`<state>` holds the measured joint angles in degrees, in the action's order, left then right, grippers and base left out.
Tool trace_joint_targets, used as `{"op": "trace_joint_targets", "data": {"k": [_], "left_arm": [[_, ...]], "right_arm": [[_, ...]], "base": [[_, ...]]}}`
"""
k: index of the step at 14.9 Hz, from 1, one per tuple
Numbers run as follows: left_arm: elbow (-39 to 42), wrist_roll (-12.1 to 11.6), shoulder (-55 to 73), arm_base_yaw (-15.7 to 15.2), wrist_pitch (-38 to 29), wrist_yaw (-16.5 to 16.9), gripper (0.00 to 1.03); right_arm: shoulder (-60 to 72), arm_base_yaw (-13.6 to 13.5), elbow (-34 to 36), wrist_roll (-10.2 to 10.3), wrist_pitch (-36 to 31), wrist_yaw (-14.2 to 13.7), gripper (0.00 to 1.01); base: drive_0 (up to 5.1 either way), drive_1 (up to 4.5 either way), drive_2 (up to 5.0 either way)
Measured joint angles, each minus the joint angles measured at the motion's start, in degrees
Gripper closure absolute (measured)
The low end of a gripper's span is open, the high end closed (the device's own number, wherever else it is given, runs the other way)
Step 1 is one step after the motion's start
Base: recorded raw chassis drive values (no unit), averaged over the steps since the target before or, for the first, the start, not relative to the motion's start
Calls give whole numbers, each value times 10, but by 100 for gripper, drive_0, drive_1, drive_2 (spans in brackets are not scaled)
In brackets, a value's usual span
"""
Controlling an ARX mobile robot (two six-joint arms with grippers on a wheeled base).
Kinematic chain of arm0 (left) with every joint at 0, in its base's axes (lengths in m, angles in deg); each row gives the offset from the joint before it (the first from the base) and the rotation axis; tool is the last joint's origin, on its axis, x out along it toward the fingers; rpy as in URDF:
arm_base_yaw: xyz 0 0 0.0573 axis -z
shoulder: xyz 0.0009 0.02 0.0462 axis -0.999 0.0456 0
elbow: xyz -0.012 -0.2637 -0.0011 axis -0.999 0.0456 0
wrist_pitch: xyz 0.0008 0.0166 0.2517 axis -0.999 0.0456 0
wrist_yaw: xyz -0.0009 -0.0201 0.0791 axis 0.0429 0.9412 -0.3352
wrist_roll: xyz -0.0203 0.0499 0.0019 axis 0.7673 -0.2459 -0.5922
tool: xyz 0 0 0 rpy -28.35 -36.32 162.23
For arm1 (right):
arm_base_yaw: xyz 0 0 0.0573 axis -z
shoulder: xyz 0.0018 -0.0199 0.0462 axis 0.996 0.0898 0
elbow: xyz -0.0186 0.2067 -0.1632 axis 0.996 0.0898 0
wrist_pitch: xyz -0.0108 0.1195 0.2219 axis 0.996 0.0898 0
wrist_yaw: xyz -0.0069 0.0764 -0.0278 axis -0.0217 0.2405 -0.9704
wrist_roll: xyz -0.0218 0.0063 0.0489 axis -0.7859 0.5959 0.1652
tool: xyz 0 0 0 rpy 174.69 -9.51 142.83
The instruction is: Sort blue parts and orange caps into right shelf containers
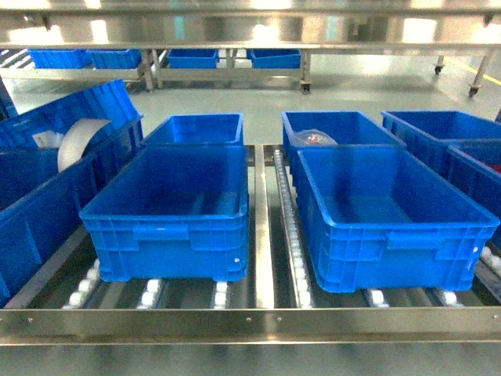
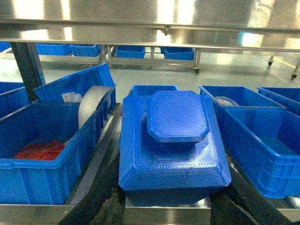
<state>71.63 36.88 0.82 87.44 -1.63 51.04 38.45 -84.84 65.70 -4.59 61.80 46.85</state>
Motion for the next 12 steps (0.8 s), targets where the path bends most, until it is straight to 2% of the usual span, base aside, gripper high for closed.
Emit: {"op": "trace_joint_targets", "data": {"k": [12], "left_arm": [[0, 0, 0, 0, 0, 0, 62]], "right_arm": [[0, 0, 0, 0, -1, 0, 57]], "base": [[0, 0, 0]]}}
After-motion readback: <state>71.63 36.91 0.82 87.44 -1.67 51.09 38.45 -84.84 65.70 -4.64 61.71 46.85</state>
